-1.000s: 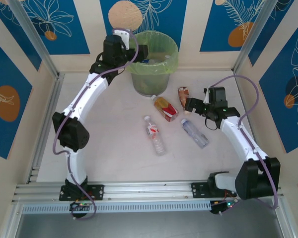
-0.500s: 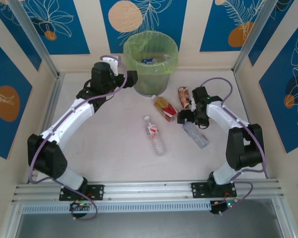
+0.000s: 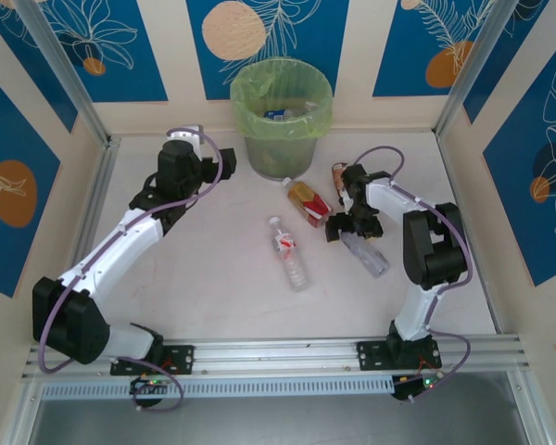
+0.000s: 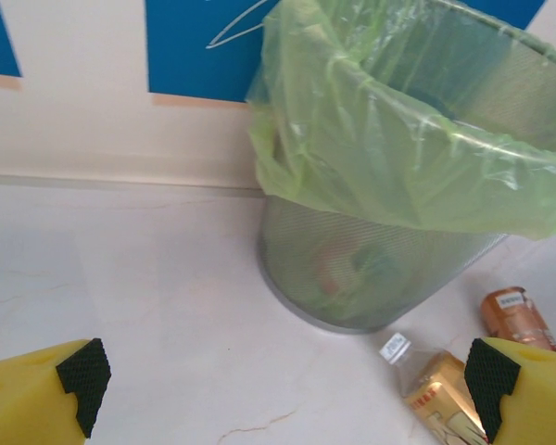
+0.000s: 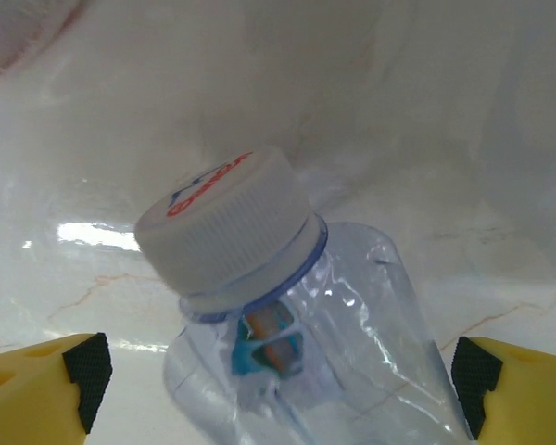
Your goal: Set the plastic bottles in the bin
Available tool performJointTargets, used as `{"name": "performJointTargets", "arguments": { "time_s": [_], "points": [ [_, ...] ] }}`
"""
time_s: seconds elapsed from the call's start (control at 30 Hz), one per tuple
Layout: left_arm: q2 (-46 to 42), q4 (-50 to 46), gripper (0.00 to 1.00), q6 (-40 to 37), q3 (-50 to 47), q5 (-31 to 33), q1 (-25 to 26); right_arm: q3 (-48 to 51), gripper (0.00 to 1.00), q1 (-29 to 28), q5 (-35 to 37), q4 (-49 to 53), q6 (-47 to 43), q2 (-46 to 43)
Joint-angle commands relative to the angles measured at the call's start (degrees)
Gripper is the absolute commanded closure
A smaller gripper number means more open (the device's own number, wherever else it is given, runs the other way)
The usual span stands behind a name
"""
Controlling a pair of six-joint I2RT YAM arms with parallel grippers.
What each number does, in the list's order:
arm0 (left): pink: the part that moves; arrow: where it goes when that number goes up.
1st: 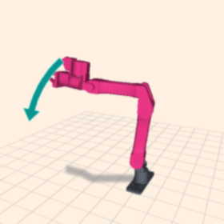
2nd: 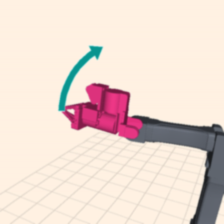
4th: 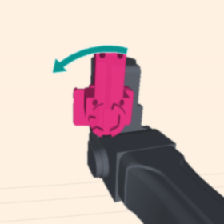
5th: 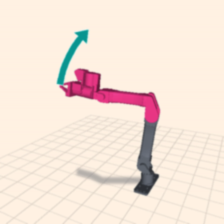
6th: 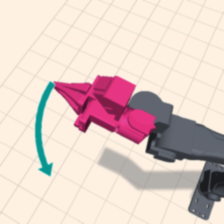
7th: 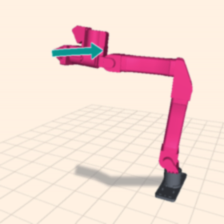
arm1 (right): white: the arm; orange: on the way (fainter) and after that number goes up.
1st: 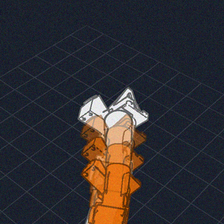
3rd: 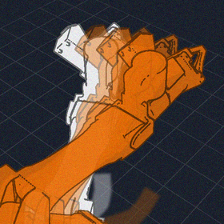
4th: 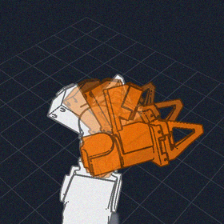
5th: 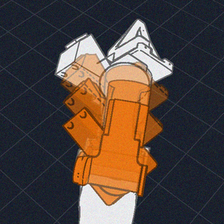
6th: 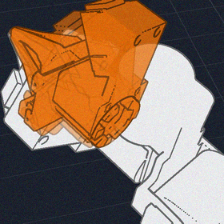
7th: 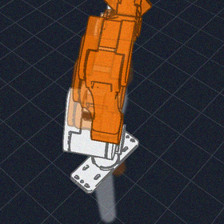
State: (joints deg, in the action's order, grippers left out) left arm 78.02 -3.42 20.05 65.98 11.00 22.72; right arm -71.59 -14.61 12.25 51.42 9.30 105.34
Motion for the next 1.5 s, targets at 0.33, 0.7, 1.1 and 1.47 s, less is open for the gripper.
{"name": "performJointTargets", "arguments": {
  "time_s": [0.33, 0.7, 1.1, 1.47],
  "points": [
    [-1.42, -0.16, 0.00, 3.14, -1.03, 3.85, -2.13, 0.71, 0.29, -1.08, 4.65, 2.31, 0.11, 1.15],
    [-1.61, -0.76, 0.00, 4.27, -1.86, 3.32, -3.29, 2.67, 0.43, -1.07, 3.44, 1.93, 0.43, -3.98],
    [-2.01, -0.54, 0.00, 5.46, -3.03, 2.97, -4.34, 5.78, 0.49, -0.95, 5.29, -1.22, 1.67, -12.26],
    [-3.25, -0.27, 0.00, 6.05, -4.62, 2.85, -5.05, 6.47, 0.54, -0.32, 2.77, -8.45, 2.70, -25.27]
  ]
}}
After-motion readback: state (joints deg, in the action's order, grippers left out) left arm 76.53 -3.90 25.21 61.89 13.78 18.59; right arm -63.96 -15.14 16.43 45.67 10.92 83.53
